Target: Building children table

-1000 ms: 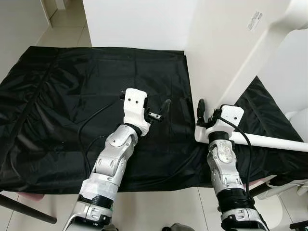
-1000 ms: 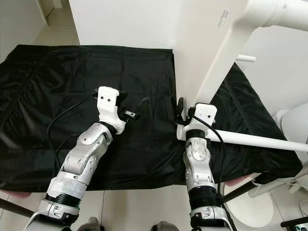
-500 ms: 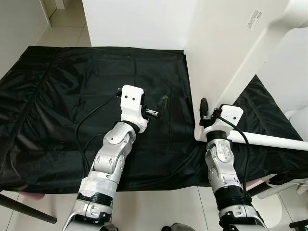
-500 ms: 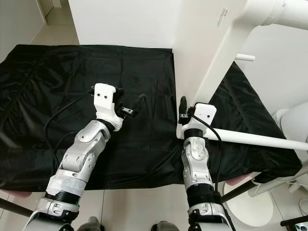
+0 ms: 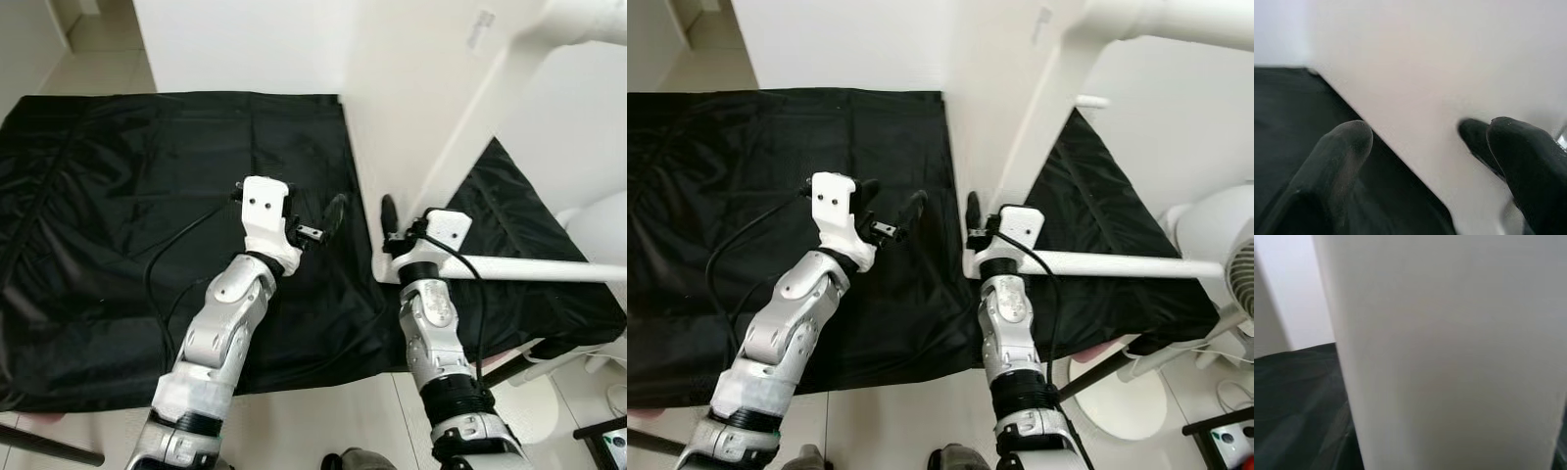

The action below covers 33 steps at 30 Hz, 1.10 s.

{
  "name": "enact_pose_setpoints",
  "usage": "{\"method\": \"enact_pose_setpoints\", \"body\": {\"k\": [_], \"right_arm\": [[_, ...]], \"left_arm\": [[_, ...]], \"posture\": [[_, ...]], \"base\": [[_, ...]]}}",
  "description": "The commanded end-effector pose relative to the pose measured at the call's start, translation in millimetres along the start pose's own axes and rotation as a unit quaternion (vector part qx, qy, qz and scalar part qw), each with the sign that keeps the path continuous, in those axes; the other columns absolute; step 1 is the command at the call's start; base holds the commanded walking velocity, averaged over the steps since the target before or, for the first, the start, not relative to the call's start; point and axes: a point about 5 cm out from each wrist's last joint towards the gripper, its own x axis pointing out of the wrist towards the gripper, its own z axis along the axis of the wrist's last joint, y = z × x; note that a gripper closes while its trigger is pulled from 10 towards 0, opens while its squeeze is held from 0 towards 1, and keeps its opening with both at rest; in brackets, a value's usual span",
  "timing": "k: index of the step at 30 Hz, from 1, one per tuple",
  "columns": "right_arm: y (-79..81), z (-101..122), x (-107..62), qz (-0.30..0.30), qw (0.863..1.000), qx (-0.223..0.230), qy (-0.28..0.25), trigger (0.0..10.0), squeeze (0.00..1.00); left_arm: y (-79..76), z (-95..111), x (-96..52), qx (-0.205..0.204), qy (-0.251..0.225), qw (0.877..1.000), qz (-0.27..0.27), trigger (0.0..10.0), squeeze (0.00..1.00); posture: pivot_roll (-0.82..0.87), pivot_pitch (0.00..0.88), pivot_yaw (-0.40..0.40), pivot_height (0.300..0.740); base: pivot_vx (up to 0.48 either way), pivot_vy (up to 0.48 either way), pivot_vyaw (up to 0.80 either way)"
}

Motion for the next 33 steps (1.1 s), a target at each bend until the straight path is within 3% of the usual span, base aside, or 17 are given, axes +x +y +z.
{"method": "enact_pose_setpoints", "body": {"k": [1,4,10,20,21,24,25,33], "right_arm": [[43.0,10.0,5.6,0.111,0.993,0.027,-0.028,10.0,0.0],[46.3,11.4,5.9,0.116,0.992,0.028,-0.032,10.0,0.0],[65.5,13.9,8.1,0.128,0.99,0.029,-0.041,10.0,0.0],[63.1,15.3,17.3,0.068,0.997,-0.009,-0.047,10.0,0.0],[65.5,14.6,16.8,0.064,0.997,-0.009,-0.046,10.0,0.49],[65.8,13.9,16.0,0.062,0.997,-0.006,-0.045,10.0,0.49],[65.9,12.9,14.9,0.065,0.997,0.002,-0.043,10.0,1.0],[56.6,12.4,3.2,0.078,0.995,-0.037,-0.054,10.0,1.0]], "left_arm": [[-8.3,1.6,-4.7,-0.005,0.002,0.995,-0.096,10.0,0.0],[-5.7,2.7,-7.0,-0.006,0.003,0.995,-0.095,10.0,0.0],[14.1,8.7,-18.3,0.013,0.022,0.995,-0.097,10.0,0.0],[20.8,10.5,-20.4,0.019,0.029,0.995,-0.097,10.0,0.0],[18.8,9.9,-20.4,0.016,0.031,0.994,-0.1,10.0,0.0],[18.1,10.0,-20.4,0.015,0.031,0.994,-0.101,10.0,0.0],[17.6,10.1,-20.0,0.014,0.031,0.994,-0.102,10.0,0.0],[13.8,11.2,-19.3,0.005,0.023,0.995,-0.097,10.0,0.0]], "posture": [[0.08,0.023,-0.049,0.74],[0.08,0.024,-0.049,0.74],[0.09,0.025,-0.056,0.74],[0.08,0.026,-0.06,0.74],[0.08,0.029,-0.064,0.74],[0.08,0.029,-0.064,0.74],[0.08,0.03,-0.069,0.74],[0.08,0.034,-0.078,0.74]], "base": [[0.0,0.0,0.0],[0.0,0.0,0.0],[0.0,0.0,0.0],[0.0,0.0,0.0],[0.0,0.0,0.0],[0.0,0.0,0.0],[0.0,0.0,0.0],[0.0,0.0,0.0]]}}
